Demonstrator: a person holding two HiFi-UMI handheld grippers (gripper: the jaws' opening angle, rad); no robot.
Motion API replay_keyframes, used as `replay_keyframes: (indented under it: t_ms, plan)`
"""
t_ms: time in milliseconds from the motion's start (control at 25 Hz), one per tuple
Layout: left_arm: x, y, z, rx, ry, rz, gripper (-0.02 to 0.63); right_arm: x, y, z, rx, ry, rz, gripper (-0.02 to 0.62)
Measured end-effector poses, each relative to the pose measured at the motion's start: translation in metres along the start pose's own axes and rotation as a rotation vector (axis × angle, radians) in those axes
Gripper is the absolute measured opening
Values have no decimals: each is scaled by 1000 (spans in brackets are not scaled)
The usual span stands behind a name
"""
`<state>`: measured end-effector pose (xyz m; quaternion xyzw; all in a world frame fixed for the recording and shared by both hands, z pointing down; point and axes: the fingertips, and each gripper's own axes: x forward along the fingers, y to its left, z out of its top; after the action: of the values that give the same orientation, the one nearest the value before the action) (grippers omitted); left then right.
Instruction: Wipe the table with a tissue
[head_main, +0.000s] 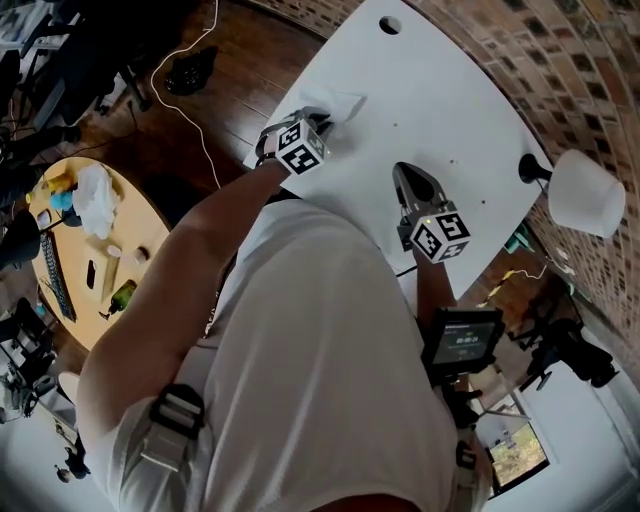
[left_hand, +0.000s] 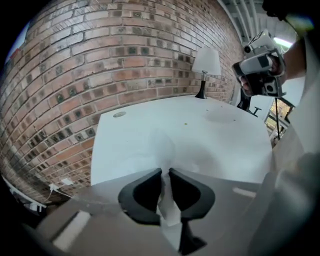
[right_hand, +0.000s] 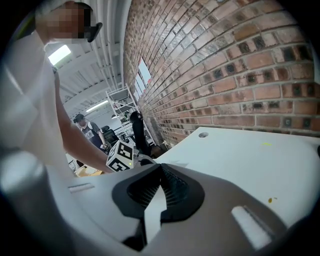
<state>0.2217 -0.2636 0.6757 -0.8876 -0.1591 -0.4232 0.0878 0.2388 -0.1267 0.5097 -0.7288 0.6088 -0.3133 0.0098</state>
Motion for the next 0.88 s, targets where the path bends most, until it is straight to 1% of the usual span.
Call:
replay_keyframes:
  t_ms: [80, 160, 240, 320, 360, 400, 520, 600, 640, 720, 880]
  plan:
    - [-1, -17, 1, -11, 2, -71, 40, 1, 2, 0, 1, 3, 1, 7]
    - [-2, -35, -4, -28, 22, -141, 40, 2, 2, 0, -1, 8, 4, 7]
    - [-6, -47, -10, -24, 51, -191, 40, 2, 3, 1, 4, 1, 3, 7]
    - [-13, -54, -13, -16, 67, -225, 41, 3, 3, 2, 10, -5, -5, 7]
    - [-18, -53, -14, -17, 62, -223, 41, 3, 4, 2, 12, -6, -9, 7]
    - [-23, -47, -14, -24, 42, -198, 41, 4, 5, 1, 13, -6, -12, 7]
    - [-47, 0, -13, -97, -43, -35, 41, 9, 8, 2, 12, -7, -19, 7]
    - [-58, 31, -21, -148, -53, 48, 41, 10, 9, 3, 14, -14, -31, 6]
    - [-58, 39, -26, -160, -44, 66, 41, 8, 9, 4, 15, -17, -39, 6]
    - [-48, 45, -33, -144, -14, 62, 43, 5, 7, 3, 21, -20, -57, 7]
    - [-32, 31, -33, -51, 13, 10, 41, -2, 9, 0, 35, -34, -94, 7]
